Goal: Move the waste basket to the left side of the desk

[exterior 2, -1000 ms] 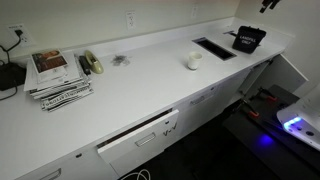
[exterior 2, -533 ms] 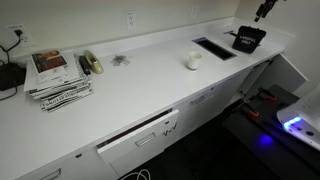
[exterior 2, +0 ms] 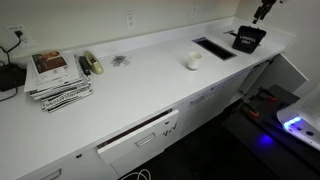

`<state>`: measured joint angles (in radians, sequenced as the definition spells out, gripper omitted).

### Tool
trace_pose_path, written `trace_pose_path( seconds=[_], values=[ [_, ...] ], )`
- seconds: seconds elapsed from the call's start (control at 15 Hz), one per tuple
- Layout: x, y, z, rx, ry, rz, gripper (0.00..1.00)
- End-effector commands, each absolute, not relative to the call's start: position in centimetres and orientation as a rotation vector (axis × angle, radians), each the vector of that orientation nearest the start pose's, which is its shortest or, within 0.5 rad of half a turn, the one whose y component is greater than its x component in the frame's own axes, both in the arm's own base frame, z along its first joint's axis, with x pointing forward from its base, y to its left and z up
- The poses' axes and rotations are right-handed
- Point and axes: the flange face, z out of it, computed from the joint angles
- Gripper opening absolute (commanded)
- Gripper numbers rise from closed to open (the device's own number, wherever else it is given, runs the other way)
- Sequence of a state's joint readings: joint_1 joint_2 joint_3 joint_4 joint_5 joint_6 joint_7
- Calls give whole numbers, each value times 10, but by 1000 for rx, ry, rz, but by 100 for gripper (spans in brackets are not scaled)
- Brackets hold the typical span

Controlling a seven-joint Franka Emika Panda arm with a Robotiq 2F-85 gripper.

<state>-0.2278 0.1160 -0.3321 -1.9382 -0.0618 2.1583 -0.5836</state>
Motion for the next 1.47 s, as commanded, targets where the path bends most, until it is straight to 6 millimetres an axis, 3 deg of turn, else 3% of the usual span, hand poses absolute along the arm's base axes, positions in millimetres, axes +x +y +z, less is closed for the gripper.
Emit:
trace_pose_path(
  seconds=[0.0,0.6,1.07,1.13,1.2,1.4],
  values=[
    [513,-317,432,-3293,-133,-69,100],
    [536,-325,382,-3335,-270,-145,100],
    [541,-336,349,-3314,-344,-100,100],
    [540,-338,346,-3300,-358,-93,95],
    [540,-339,344,-3292,-369,-89,74],
    [541,-343,341,-3280,-393,-85,63]
  ],
)
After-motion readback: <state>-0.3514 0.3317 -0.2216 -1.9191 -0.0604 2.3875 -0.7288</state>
